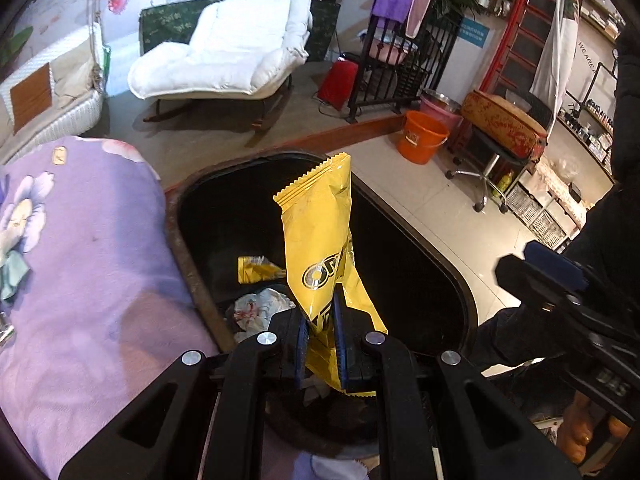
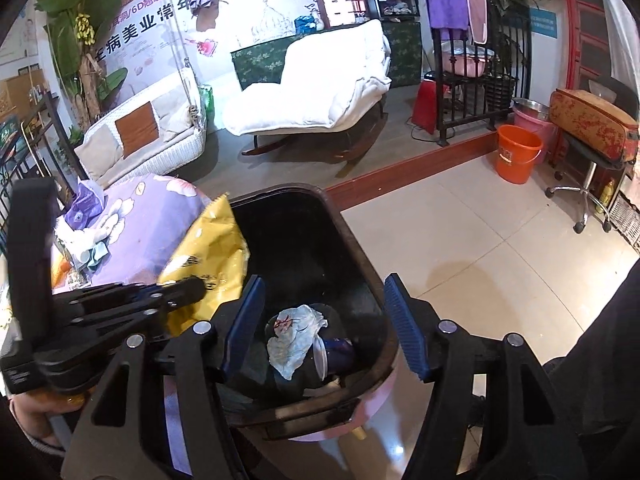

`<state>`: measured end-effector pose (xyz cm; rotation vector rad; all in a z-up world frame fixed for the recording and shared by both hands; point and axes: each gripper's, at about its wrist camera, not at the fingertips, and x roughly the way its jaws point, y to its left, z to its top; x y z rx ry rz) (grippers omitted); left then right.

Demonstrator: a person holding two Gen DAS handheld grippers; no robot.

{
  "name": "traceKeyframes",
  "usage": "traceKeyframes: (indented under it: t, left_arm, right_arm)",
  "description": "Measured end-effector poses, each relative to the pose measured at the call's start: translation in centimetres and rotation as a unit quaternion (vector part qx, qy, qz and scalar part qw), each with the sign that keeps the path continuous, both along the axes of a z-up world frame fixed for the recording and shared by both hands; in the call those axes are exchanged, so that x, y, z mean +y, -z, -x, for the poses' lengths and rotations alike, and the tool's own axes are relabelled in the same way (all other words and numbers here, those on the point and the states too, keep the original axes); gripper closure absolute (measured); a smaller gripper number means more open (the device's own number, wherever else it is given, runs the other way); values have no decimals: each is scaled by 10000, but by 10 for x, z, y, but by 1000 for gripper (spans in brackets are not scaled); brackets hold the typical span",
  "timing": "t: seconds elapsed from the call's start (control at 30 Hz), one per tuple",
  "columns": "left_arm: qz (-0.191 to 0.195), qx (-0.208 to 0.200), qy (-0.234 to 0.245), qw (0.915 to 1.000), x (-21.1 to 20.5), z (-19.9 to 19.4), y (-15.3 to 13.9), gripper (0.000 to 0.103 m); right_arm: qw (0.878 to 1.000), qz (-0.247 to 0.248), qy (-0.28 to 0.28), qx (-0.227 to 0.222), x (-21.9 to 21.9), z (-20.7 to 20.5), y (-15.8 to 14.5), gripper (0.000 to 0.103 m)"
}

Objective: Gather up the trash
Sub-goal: 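Carry the wrapper and tissue to the black bin and release them, then move both tools back over the remaining trash on the bed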

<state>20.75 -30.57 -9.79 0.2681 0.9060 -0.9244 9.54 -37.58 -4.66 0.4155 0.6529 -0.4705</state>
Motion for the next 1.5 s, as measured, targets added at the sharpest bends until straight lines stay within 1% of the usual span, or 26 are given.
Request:
traceKeyframes:
  t: [0.1,0.13,0.17,0.2,0.23,0.27,0.3,0.33,0.4,0.5,0.53,0.67,0.7,0.73,0.77,0.83,0.9,0.97,1.03,1.1,1.23,1.33,1.43,1.5]
  left_arm:
    - [-73,143,68,9998,-8,-4,7,90]
    - [-99,130,55,9999,-10,-4,8,88]
    - [-131,125,65,9998,-11,-5,9,82]
    - [-145,128,72,9998,-12,-4,10,72]
    - [-148,116,54,9998,-10,-3,10,67]
    - [-142,82,20,9999,-9,-3,9,58]
    - [-111,22,-8,9999,-7,-1,7,53]
    - [-66,-42,1,10000,-4,1,4,51]
    - [-2,-155,-2,9999,0,3,-2,41]
    - [138,-365,-96,9992,9,5,-12,32]
    - [173,-399,-124,9990,13,5,-15,31]
    - [280,-686,-203,9970,30,10,-26,25]
    - [290,-749,-253,9965,35,10,-28,23]
    - [314,-783,-305,9960,40,10,-30,22]
    - [354,-793,-380,9955,48,9,-32,22]
    - [431,-792,-465,9948,59,7,-36,21]
    - [500,-920,-539,9930,74,9,-42,20]
    - [492,-1120,-688,9901,91,10,-47,19]
    - [513,-1215,-840,9877,106,11,-51,19]
    - [505,-1324,-1090,9839,123,13,-57,19]
    - [516,-1411,-1421,9784,145,14,-62,18]
    - [349,-1589,-1604,9736,162,13,-63,18]
    - [285,-1648,-1761,9701,188,11,-60,18]
    - [283,-1538,-1935,9686,208,6,-57,18]
  right_arm:
    - [10000,-5,56,-8,-2,5,-2,40]
    - [9999,-2,106,-3,-3,6,-2,39]
    - [9999,-5,140,-14,-4,8,-3,36]
    - [9999,-17,159,-45,-5,9,-4,34]
    - [9998,-22,177,-79,-5,10,-5,31]
    - [9998,-13,193,-92,-5,10,-5,31]
    - [9997,2,209,-99,-5,10,-6,31]
    - [9997,8,220,-115,-5,10,-7,31]
    - [9997,7,222,-142,-4,10,-8,31]
    - [9997,29,163,-164,-1,7,-12,29]
    - [9998,48,130,-168,0,6,-13,27]
    - [9997,76,16,-226,7,4,-18,25]
    - [9997,82,-21,-243,10,3,-20,23]
    - [9996,93,-66,-268,13,2,-21,19]
    - [9994,104,-124,-299,16,1,-23,17]
    - [9990,123,-262,-342,23,-2,-26,17]
    - [9981,137,-469,-388,30,-6,-29,17]
    - [9967,163,-677,-417,39,-11,-31,15]
    - [9953,251,-846,-405,52,-18,-34,15]
    - [9935,305,-1025,-379,66,-27,-35,15]
    - [9885,432,-1379,-449,100,-44,-40,15]
    - [9836,530,-1668,-430,121,-59,-44,15]
    - [9809,457,-1833,-459,130,-67,-45,15]
    - [9800,317,-1914,-439,133,-74,-44,15]
